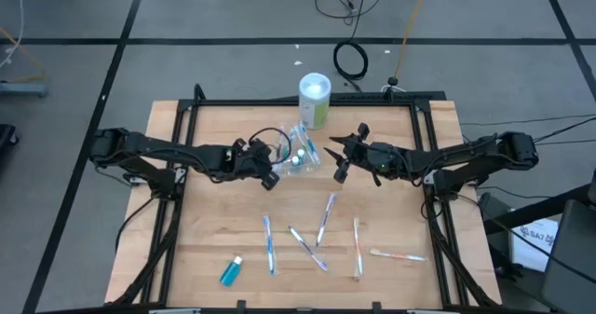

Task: Pick & Place toothbrushing station
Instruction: Put the blue mouthwash into the transparent organizer

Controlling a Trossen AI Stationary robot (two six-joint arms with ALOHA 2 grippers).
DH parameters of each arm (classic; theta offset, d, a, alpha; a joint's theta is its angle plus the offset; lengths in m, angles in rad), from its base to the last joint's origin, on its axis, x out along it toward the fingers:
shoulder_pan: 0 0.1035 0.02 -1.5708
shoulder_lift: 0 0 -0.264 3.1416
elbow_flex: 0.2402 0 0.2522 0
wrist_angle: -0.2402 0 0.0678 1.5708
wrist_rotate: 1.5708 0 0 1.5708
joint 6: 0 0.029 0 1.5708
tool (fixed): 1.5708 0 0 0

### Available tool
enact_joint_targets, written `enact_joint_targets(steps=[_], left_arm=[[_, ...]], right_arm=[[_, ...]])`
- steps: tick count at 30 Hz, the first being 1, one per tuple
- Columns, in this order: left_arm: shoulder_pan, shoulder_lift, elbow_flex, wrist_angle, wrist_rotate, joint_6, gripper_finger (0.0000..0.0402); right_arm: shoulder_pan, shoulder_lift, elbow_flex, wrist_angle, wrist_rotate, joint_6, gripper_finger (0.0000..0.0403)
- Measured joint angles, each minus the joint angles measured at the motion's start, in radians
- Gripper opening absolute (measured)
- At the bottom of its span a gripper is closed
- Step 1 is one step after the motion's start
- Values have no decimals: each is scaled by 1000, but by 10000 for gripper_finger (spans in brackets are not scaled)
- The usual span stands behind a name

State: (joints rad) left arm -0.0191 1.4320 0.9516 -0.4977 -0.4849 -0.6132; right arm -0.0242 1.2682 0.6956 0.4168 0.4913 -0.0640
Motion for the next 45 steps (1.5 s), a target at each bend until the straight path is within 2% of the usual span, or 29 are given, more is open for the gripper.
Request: enact_joint_targets(steps=[5,11,14,20,26,36,45], left_arm=[[-73,-9,-1,-72,143,-66,152],[-200,-9,0,-86,402,-168,152],[-277,-5,0,-88,493,-268,152],[-428,10,0,-89,494,-462,152],[-522,19,-1,-104,480,-587,162],[-638,110,-1,-102,484,-763,241],[-701,225,-1,-66,511,-856,248]], right_arm=[[0,0,0,-3,-2,0,155],[0,0,0,-3,-2,0,155],[0,0,0,-3,-2,0,155],[0,0,0,-10,-2,0,155],[0,0,0,-8,-2,-6,155],[-25,0,0,151,2,-63,155],[-67,0,0,233,2,-62,155]])
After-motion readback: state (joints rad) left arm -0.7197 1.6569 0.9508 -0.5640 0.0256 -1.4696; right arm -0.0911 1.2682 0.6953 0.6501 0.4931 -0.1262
